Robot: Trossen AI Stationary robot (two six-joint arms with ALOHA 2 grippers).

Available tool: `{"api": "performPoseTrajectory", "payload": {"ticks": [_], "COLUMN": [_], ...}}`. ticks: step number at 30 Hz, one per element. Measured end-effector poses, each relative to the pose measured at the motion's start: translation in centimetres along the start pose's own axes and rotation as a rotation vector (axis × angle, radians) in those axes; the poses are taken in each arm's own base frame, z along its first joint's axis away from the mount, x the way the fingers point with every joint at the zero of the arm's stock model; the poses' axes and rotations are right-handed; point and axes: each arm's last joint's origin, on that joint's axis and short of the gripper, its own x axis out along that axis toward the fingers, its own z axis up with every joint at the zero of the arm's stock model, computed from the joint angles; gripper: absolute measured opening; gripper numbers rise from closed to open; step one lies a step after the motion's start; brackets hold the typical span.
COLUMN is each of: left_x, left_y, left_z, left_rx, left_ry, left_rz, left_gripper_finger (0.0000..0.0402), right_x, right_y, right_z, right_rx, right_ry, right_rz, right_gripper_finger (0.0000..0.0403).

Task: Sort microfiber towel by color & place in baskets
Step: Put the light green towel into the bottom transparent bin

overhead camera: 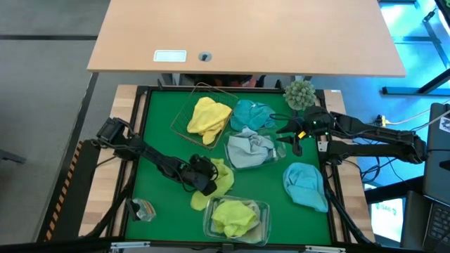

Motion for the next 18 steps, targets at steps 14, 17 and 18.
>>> {"api": "performPoseTrajectory", "payload": {"ticks": [14, 17, 18], "left_x": [-5.1, -6.6, -7.1], "left_y": [-0.7, -0.8, -0.9], "left_z": [4.1, 5.4, 5.9], "left_rx": [-0.054, -0.067, -0.075], "left_ry": [-0.121, -0.195, -0.225], "left_rz": [-0.127, -0.169, -0.189], "left_gripper_finger": [0.0002, 0.0002, 0.0002], "right_x": [0.0, 0.0, 0.0], "right_y": [0.0, 0.0, 0.0], "right_z": [-0.1, -0.1, -0.1], "right_rx": [0.001, 0.001, 0.001], "right_ry": [0.006, 0.006, 0.005], "right_rz": [0.0, 0.0, 0.001], "right_gripper_finger": [0.0145, 0.0145, 0.0145]}}
